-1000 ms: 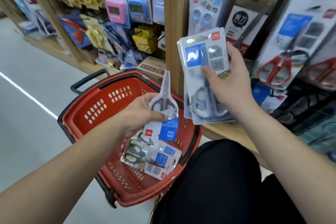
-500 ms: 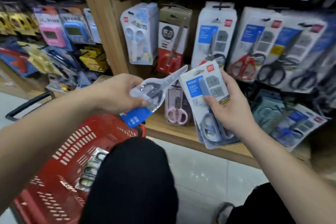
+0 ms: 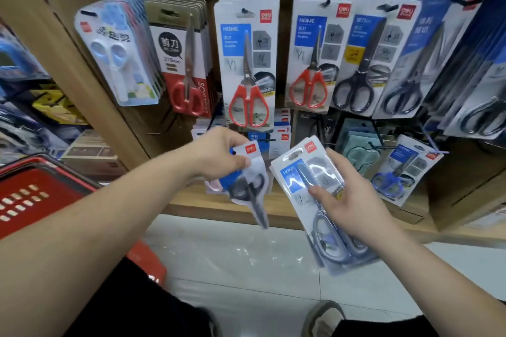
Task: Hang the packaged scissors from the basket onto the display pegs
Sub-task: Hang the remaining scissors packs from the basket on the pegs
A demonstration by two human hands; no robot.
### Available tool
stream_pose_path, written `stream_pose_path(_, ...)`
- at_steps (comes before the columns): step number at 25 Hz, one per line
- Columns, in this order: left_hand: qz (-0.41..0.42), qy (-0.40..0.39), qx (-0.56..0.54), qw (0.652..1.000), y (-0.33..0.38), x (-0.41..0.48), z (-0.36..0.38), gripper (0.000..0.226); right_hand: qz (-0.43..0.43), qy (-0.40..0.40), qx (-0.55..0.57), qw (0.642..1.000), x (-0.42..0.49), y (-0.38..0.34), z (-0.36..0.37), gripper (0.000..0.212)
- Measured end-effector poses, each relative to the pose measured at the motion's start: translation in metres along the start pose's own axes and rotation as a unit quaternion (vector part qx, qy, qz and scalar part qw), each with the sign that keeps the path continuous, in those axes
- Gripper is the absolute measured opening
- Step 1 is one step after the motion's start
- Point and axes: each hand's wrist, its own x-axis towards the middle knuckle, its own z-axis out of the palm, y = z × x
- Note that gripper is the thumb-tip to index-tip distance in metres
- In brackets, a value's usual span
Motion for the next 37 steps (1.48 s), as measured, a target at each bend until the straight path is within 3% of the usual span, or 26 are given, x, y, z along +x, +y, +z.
stream_pose_path(3,-0.004,-0.039,0.038,0.998,-0.002,0.027,0.021,0.012,0.019,0.004,-0.004,1.000,0.000,0.012,-0.001,0.073)
stream_pose_path(5,-0.015,-0.018,0.033,0.999,-0.002,0.041,0.033,0.008,0.033,0.010,0.011,0.999,-0.001,0.015,0.002,0.074)
stream_pose_path(7,-0.034,0.008,0.019,0.999,-0.008,0.052,0.046,0.025,0.042,0.009,0.025,0.999,0.000,0.017,0.005,0.074)
stream_pose_path(9,-0.040,0.036,0.001,0.999,-0.019,0.060,0.056,0.028,0.045,0.000,0.036,0.998,0.001,0.019,0.010,0.073)
stream_pose_path(12,-0.032,0.043,-0.041,0.998,-0.028,0.068,0.060,0.014,0.042,-0.023,0.041,0.998,0.004,0.021,0.018,0.070)
stream_pose_path(15,-0.024,0.065,-0.096,0.993,-0.027,0.074,0.063,0.014,0.044,-0.038,0.047,0.997,0.008,0.019,0.026,0.070)
stream_pose_path(19,-0.057,0.117,-0.247,0.960,-0.028,0.084,0.071,0.006,0.044,-0.045,0.070,0.996,0.012,0.018,0.031,0.071)
stream_pose_path(21,-0.049,0.130,-0.281,0.950,-0.028,0.089,0.073,0.012,0.044,-0.042,0.073,0.995,0.012,0.020,0.031,0.070)
stream_pose_path(32,-0.071,0.116,-0.272,0.953,-0.044,0.115,0.070,0.019,0.055,-0.021,0.072,0.996,0.007,0.021,0.024,0.069)
stream_pose_path(37,-0.107,0.183,-0.285,0.935,-0.043,0.122,0.071,0.015,0.042,-0.037,0.111,0.992,0.007,0.014,0.033,0.069)
